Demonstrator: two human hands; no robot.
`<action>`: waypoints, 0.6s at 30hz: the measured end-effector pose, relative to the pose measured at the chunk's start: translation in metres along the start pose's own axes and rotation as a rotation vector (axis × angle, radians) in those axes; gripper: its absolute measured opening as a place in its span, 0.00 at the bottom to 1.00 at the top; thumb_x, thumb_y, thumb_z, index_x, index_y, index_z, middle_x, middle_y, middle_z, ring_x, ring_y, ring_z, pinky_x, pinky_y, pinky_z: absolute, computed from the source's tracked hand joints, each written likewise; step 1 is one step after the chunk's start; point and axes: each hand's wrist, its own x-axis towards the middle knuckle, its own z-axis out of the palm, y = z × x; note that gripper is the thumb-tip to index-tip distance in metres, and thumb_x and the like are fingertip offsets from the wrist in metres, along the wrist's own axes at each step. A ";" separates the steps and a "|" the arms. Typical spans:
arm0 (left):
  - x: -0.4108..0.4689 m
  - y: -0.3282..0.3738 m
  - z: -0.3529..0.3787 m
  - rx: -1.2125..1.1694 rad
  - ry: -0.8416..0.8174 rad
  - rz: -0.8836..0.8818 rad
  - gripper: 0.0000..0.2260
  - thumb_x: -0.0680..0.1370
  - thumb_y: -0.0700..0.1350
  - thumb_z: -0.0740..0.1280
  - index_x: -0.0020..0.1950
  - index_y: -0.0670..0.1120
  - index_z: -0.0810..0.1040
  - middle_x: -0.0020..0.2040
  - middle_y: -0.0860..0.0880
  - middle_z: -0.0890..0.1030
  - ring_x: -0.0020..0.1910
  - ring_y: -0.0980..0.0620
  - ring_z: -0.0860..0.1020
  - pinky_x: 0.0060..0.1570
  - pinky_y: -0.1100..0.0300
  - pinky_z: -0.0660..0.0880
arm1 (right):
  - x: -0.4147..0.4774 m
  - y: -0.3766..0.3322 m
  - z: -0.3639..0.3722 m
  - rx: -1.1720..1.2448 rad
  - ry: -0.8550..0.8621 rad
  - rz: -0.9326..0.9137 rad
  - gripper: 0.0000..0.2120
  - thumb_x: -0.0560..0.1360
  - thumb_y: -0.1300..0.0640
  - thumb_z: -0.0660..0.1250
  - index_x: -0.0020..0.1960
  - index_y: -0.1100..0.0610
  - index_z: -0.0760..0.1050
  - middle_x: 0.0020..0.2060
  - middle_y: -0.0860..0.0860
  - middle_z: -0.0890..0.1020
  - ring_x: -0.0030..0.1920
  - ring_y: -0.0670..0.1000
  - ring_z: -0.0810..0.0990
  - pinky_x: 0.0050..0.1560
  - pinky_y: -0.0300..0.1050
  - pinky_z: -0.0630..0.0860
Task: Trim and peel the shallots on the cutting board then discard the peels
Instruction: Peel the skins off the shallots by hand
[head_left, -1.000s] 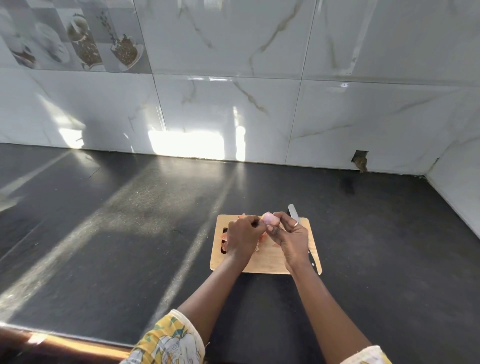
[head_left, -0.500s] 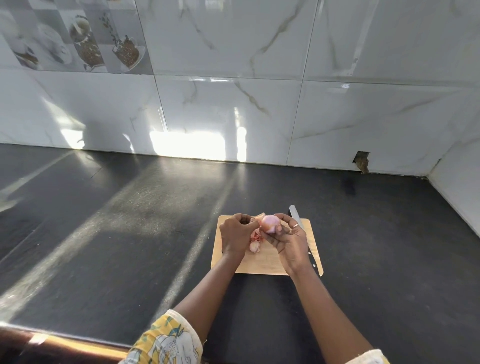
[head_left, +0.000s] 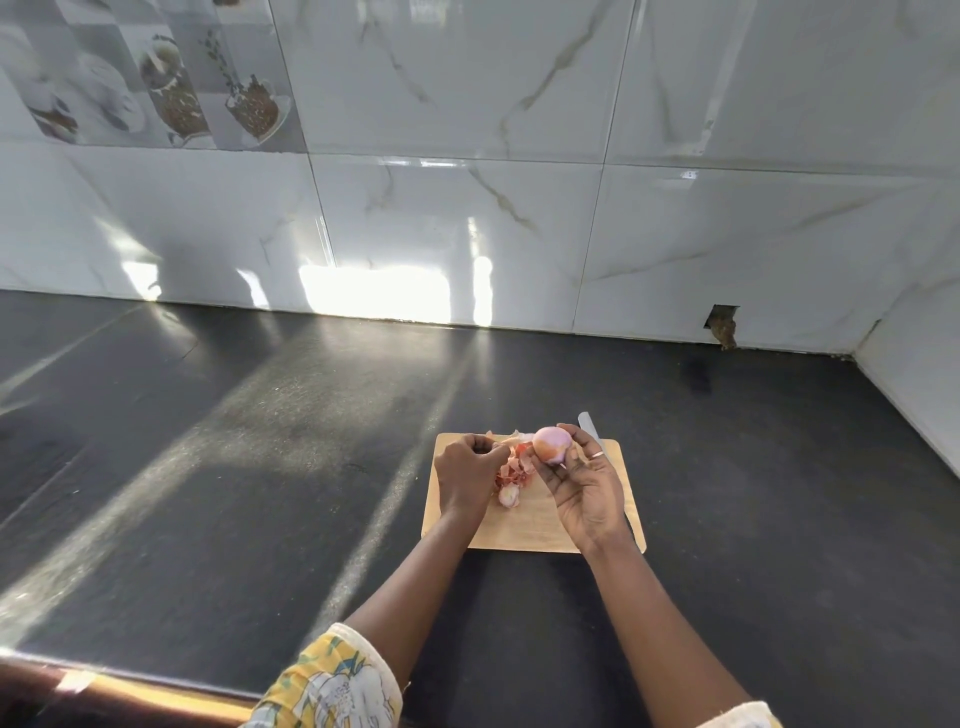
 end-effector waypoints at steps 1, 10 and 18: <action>0.000 0.000 0.000 0.005 -0.003 0.003 0.08 0.70 0.46 0.71 0.36 0.42 0.81 0.35 0.47 0.83 0.34 0.53 0.78 0.33 0.64 0.70 | 0.000 -0.001 0.000 0.012 -0.003 0.000 0.16 0.64 0.61 0.71 0.52 0.61 0.76 0.48 0.59 0.82 0.45 0.57 0.84 0.48 0.49 0.82; 0.001 0.000 0.002 -0.312 -0.133 -0.076 0.13 0.76 0.50 0.63 0.52 0.43 0.79 0.42 0.46 0.84 0.43 0.50 0.83 0.49 0.53 0.79 | -0.001 -0.004 0.002 -0.003 -0.047 0.086 0.10 0.75 0.66 0.61 0.55 0.61 0.74 0.52 0.60 0.80 0.49 0.59 0.81 0.53 0.52 0.78; -0.005 0.001 0.000 -0.359 -0.377 0.102 0.13 0.74 0.48 0.69 0.58 0.47 0.78 0.51 0.52 0.82 0.50 0.59 0.80 0.51 0.66 0.77 | -0.002 -0.004 0.008 -0.014 -0.045 0.092 0.17 0.65 0.64 0.69 0.54 0.61 0.76 0.52 0.60 0.79 0.49 0.56 0.83 0.49 0.46 0.82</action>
